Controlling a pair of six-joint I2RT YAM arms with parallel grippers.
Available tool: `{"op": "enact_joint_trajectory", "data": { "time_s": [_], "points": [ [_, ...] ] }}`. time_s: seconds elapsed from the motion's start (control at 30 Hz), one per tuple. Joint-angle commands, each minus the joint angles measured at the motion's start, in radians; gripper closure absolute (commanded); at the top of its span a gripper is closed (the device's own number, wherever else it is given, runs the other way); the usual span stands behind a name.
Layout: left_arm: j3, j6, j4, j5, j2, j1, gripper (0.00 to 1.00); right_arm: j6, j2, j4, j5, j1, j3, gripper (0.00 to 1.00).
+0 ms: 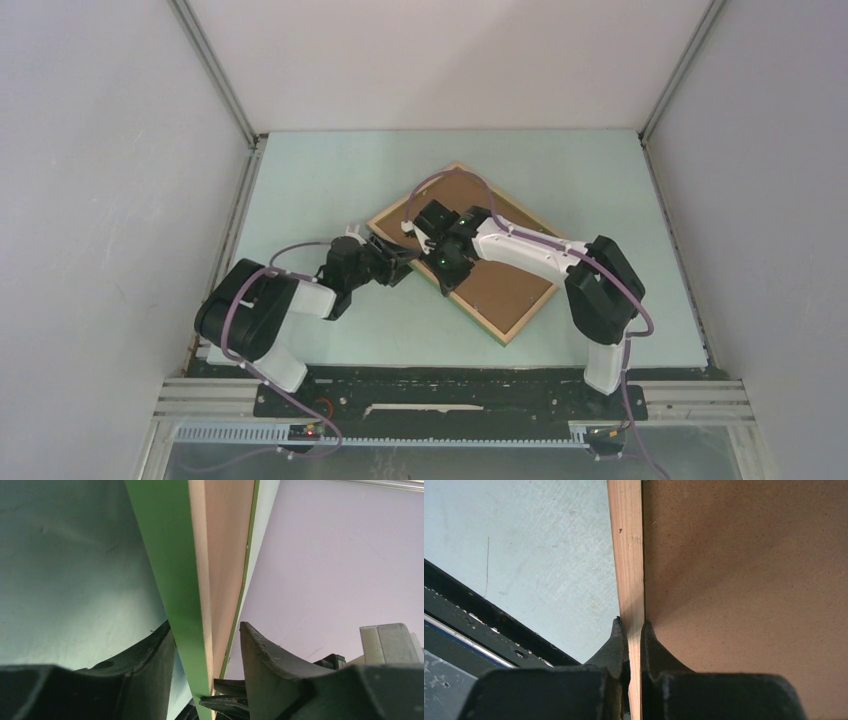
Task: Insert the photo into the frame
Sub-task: Turn over the photo frame at the center of the board.
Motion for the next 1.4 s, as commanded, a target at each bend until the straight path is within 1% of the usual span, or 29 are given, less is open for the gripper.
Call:
{"op": "enact_joint_trajectory", "data": {
  "time_s": [0.0, 0.03, 0.1, 0.13, 0.17, 0.2, 0.23, 0.27, 0.33, 0.43, 0.5, 0.6, 0.63, 0.7, 0.83, 0.93, 1.0, 1.17, 1.37],
  "points": [
    [0.052, 0.021, 0.068, -0.031, -0.009, -0.008, 0.54, 0.073, -0.087, 0.031, -0.05, -0.004, -0.006, 1.0],
    [0.052, 0.025, 0.066, -0.033, -0.017, -0.007, 0.6, 0.078, -0.09, 0.031, -0.051, -0.004, -0.007, 1.0],
    [0.052, 0.039, 0.051, -0.035, -0.046, -0.008, 0.76, 0.086, -0.102, 0.029, -0.058, 0.001, -0.008, 1.0],
    [0.051, 0.047, 0.038, -0.034, -0.067, -0.008, 0.85, 0.091, -0.11, 0.032, -0.052, 0.011, -0.015, 0.85],
    [0.05, 0.053, 0.016, -0.035, -0.091, -0.008, 0.94, 0.099, -0.129, 0.036, -0.009, 0.028, -0.021, 0.67],
    [0.05, 0.056, -0.009, -0.034, -0.119, -0.008, 0.99, 0.113, -0.142, 0.039, 0.046, 0.052, -0.025, 0.51],
    [0.048, 0.055, -0.035, -0.03, -0.147, -0.006, 1.0, 0.128, -0.155, 0.039, 0.099, 0.076, -0.028, 0.41],
    [0.048, 0.049, -0.07, -0.022, -0.179, -0.008, 1.0, 0.148, -0.163, 0.034, 0.16, 0.109, -0.028, 0.35],
    [0.051, 0.02, -0.142, -0.008, -0.243, -0.008, 1.0, 0.194, -0.18, 0.021, 0.296, 0.169, -0.027, 0.26],
    [0.073, -0.007, -0.284, 0.004, -0.365, -0.008, 1.0, 0.248, -0.195, -0.025, 0.556, 0.285, -0.018, 0.15],
    [0.105, -0.009, -0.439, -0.01, -0.451, -0.009, 1.0, 0.276, -0.192, -0.086, 0.702, 0.358, 0.008, 0.12],
    [0.177, 0.0, -0.695, -0.072, -0.569, -0.01, 1.0, 0.341, -0.166, -0.24, 0.939, 0.453, 0.068, 0.12],
    [0.205, 0.002, -0.778, -0.098, -0.6, -0.009, 1.0, 0.369, -0.152, -0.287, 1.002, 0.479, 0.086, 0.12],
    [0.253, -0.007, -0.916, -0.137, -0.64, -0.009, 1.0, 0.41, -0.121, -0.362, 1.063, 0.51, 0.115, 0.13],
    [0.284, -0.055, -0.984, -0.109, -0.651, -0.01, 1.0, 0.442, -0.065, -0.438, 1.1, 0.557, 0.186, 0.2],
    [0.29, -0.084, -1.001, -0.086, -0.66, -0.013, 1.0, 0.448, -0.023, -0.489, 1.136, 0.584, 0.25, 0.27],
    [0.296, -0.086, -1.021, -0.115, -0.683, -0.012, 1.0, 0.437, -0.015, -0.491, 1.124, 0.584, 0.275, 0.27],
    [0.304, -0.1, -1.033, -0.124, -0.712, -0.011, 1.0, 0.362, -0.027, -0.406, 1.076, 0.569, 0.264, 0.29],
    [0.296, -0.108, -1.028, -0.102, -0.713, -0.008, 1.0, 0.256, -0.07, -0.266, 0.999, 0.552, 0.194, 0.27]
  ]
}}
